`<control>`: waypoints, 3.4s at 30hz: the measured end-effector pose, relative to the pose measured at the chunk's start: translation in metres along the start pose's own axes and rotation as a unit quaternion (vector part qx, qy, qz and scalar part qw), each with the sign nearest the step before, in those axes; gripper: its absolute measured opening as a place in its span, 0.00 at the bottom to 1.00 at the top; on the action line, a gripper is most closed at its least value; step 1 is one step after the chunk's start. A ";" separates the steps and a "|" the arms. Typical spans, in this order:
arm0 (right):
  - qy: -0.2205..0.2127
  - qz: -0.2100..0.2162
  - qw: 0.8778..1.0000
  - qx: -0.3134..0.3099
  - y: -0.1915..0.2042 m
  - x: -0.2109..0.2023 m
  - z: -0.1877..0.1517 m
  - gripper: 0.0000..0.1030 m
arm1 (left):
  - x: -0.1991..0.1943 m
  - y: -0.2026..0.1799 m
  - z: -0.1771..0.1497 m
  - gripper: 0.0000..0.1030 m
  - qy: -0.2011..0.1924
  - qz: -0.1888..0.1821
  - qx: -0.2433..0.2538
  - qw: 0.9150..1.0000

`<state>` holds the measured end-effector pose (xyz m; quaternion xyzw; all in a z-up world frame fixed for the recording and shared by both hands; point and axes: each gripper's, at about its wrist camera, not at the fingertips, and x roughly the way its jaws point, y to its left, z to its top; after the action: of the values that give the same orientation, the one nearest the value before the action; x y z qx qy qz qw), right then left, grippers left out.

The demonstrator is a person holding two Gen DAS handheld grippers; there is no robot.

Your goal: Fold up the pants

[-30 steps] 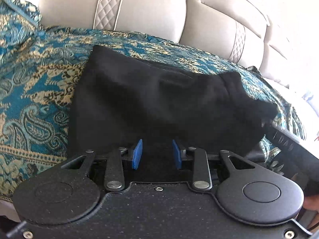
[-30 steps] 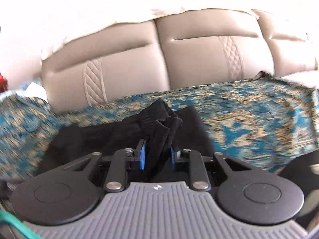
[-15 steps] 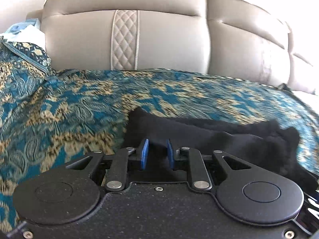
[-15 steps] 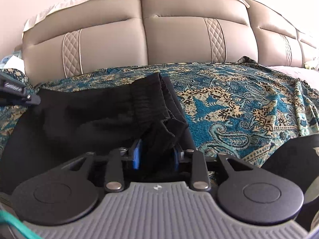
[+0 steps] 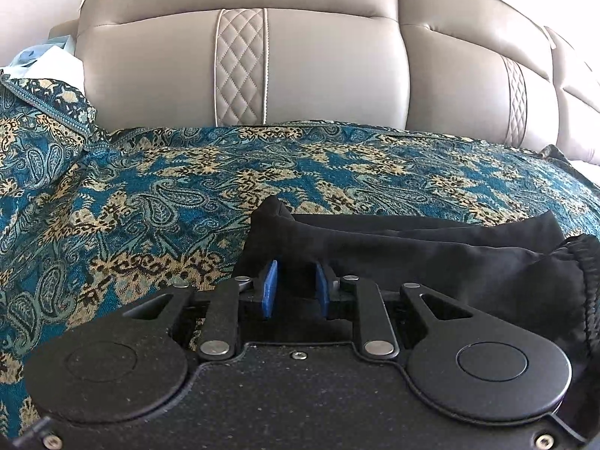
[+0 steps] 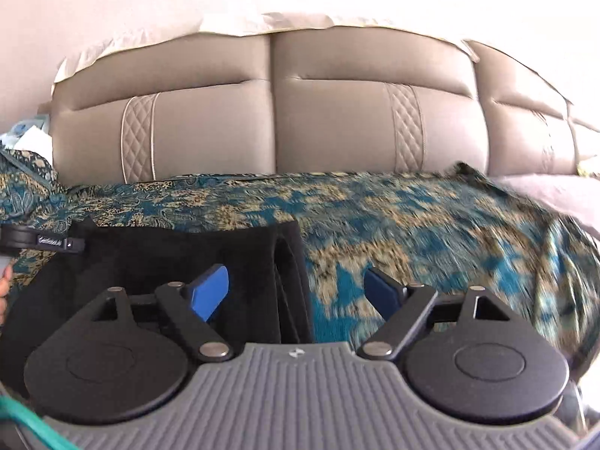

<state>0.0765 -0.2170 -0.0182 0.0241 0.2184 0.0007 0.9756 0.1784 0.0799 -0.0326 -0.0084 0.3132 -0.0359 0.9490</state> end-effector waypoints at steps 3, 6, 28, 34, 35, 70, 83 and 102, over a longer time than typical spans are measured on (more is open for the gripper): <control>0.024 0.036 0.999 -0.018 0.003 0.038 0.008 0.87 | 0.001 0.000 0.000 0.21 0.001 0.001 0.001 1.000; 0.046 0.051 0.997 -0.018 0.002 0.069 0.008 0.88 | 0.002 0.001 0.000 0.23 0.003 0.002 0.000 1.000; 0.090 0.172 0.980 0.036 -0.032 0.111 0.002 0.59 | -0.032 0.045 0.009 0.43 0.017 -0.019 -0.048 0.999; 0.088 0.177 0.980 0.033 -0.032 0.112 0.002 0.59 | -0.012 0.063 0.002 0.38 0.082 -0.064 -0.077 0.992; 0.088 0.178 0.980 0.032 -0.033 0.112 0.002 0.59 | -0.010 0.064 0.002 0.38 0.083 -0.075 -0.079 0.991; 0.037 0.184 0.982 0.003 0.054 0.225 0.110 0.26 | 0.100 0.076 0.127 0.12 0.004 0.034 -0.093 0.995; 0.074 0.159 0.984 -0.012 0.071 0.289 0.107 0.29 | 0.181 0.077 0.129 0.17 0.033 0.069 -0.057 0.995; 0.053 0.137 0.989 -0.004 0.052 0.246 0.121 0.84 | 0.128 0.072 0.124 0.70 0.052 0.077 -0.065 0.994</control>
<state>0.3513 -0.1679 -0.0115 0.0494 0.2647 0.1365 0.9533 0.3594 0.1411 -0.0113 -0.0438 0.3638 0.0576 0.9287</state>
